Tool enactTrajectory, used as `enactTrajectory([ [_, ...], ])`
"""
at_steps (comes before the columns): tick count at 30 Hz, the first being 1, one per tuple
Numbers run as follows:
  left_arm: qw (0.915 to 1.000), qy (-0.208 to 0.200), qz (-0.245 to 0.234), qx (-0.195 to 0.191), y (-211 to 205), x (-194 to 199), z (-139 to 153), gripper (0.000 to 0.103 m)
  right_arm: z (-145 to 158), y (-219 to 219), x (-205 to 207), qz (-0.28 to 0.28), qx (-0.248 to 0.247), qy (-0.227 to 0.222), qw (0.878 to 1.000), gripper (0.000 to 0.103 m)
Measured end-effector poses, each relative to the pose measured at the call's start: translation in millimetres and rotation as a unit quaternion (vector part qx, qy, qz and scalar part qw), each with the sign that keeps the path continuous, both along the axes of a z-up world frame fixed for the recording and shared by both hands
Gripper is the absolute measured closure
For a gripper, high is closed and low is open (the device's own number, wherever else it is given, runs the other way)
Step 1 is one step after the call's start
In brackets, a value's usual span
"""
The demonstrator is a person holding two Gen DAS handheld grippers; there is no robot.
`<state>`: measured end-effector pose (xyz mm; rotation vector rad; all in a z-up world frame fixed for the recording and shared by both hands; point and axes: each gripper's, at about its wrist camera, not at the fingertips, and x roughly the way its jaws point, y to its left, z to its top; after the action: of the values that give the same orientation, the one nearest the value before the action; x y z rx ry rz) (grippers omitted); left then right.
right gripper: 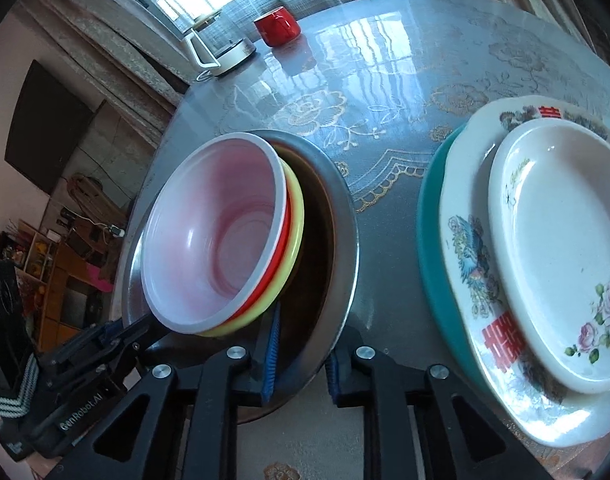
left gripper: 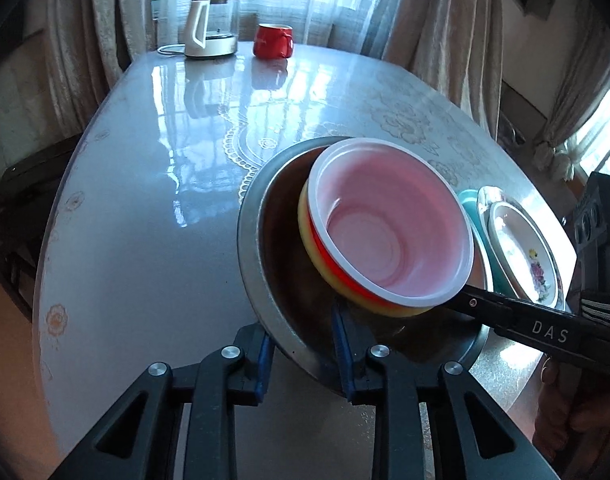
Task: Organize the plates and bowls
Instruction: 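Carry the nested bowls with both grippers over the plate stack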
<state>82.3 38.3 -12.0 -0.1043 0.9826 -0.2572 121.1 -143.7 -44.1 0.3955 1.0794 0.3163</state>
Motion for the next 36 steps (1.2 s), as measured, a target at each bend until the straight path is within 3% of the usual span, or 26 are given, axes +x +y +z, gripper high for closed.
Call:
enactTrajectory([
  [8,0.9998,-0.015,0.016,-0.003,0,-8,4,0.075,5,-3,-7,0.000,0.007,-0.009,1.000,0.085],
  [19,0.9981,-0.062,0.003,0.007,-15,-17,28,0.075,28,-19,-22,-0.015,0.010,-0.046,0.999,0.085],
  [36,0.9918,-0.105,-0.072,-0.004,-86,-7,58,0.075,68,-82,-50,-0.091,-0.005,-0.099,0.991,0.085],
])
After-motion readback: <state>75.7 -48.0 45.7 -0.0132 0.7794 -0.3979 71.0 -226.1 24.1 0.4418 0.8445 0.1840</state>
